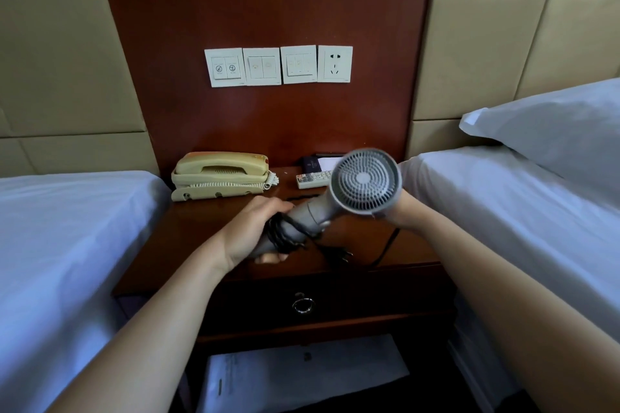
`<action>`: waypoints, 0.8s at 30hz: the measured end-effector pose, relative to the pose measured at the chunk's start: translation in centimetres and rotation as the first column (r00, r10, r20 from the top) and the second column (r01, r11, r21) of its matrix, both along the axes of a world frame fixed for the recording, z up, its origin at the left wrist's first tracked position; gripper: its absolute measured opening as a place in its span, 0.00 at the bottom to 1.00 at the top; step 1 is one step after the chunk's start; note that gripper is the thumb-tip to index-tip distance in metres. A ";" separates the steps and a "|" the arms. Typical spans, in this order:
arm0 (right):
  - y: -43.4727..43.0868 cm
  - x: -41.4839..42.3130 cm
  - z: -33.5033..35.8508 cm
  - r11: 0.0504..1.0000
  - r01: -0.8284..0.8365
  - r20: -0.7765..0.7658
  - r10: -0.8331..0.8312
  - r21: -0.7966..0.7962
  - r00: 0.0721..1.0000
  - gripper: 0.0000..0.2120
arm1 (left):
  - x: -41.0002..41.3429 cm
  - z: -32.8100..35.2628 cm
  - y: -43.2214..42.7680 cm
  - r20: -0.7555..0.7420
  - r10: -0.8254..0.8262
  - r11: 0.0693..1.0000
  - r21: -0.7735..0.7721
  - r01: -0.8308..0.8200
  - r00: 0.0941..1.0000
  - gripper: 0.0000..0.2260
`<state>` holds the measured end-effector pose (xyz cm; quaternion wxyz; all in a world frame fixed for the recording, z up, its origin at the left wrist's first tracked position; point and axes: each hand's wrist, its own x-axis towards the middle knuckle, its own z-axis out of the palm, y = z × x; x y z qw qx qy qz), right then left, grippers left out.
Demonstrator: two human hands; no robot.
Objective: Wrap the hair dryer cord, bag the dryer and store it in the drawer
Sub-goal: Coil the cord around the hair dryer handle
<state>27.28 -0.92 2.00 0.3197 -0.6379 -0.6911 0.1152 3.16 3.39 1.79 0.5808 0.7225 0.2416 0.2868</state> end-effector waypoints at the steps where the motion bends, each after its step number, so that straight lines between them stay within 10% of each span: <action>1: 0.4 0.1 -0.5 1.000 -0.003 -0.012 0.004 0.028 1.000 0.11 | 0.1 -0.1 0.1 0.046 -0.010 0.999 -0.042 0.012 0.999 0.20; 18: -0.1 -3.9 -1.4 0.998 -0.060 0.506 0.066 -0.028 0.860 0.16 | -0.7 -0.5 1.3 0.220 0.316 0.873 -0.448 -0.192 0.923 0.22; 24: -0.1 -3.8 -0.8 0.989 -0.139 0.414 0.143 -0.041 0.899 0.14 | -1.3 -0.8 2.6 0.196 0.513 0.799 -0.466 -0.381 0.836 0.19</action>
